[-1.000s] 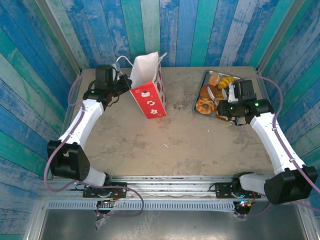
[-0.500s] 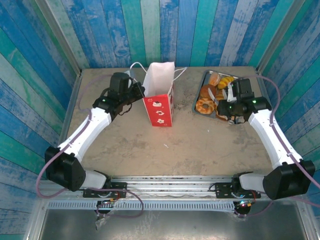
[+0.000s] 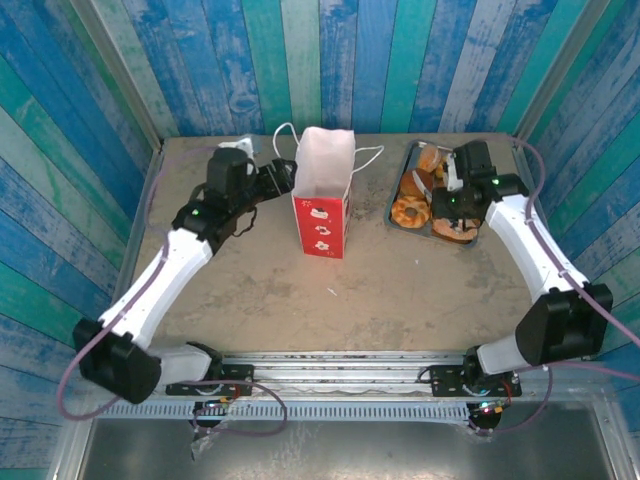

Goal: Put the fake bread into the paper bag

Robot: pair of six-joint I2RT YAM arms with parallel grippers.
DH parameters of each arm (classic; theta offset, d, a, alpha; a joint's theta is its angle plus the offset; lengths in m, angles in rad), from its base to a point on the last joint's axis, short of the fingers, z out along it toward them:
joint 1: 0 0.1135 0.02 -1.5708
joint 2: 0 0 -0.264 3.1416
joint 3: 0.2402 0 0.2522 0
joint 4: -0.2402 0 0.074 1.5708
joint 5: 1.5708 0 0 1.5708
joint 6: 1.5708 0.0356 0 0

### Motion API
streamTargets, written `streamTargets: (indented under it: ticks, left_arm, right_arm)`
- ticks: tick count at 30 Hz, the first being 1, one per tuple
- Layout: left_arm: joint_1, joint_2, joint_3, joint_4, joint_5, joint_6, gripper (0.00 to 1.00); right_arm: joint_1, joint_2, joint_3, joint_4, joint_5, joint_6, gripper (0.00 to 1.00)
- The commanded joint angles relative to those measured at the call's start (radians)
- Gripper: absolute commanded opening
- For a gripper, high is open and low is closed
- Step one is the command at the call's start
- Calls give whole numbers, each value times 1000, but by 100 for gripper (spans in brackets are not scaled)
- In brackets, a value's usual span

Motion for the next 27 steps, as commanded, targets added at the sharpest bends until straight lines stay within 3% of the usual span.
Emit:
streamTargets:
  ticks: [1, 10, 18, 27]
  left_arm:
    - [-2, -154, -53, 6, -128, 87, 97]
    - [-1, -339, -202, -32, -301, 158, 94]
    - [-2, -374, -268, -39, -321, 150, 94]
    - [0, -348, -260, -43, -313, 156, 94]
  right_arm:
    - [-8, 59, 61, 10, 39, -23, 56]
    - [-9, 254, 228, -44, 29, -53, 58]
    - [1, 376, 333, -109, 77, -69, 60]
    - [2, 454, 380, -113, 50, -82, 66]
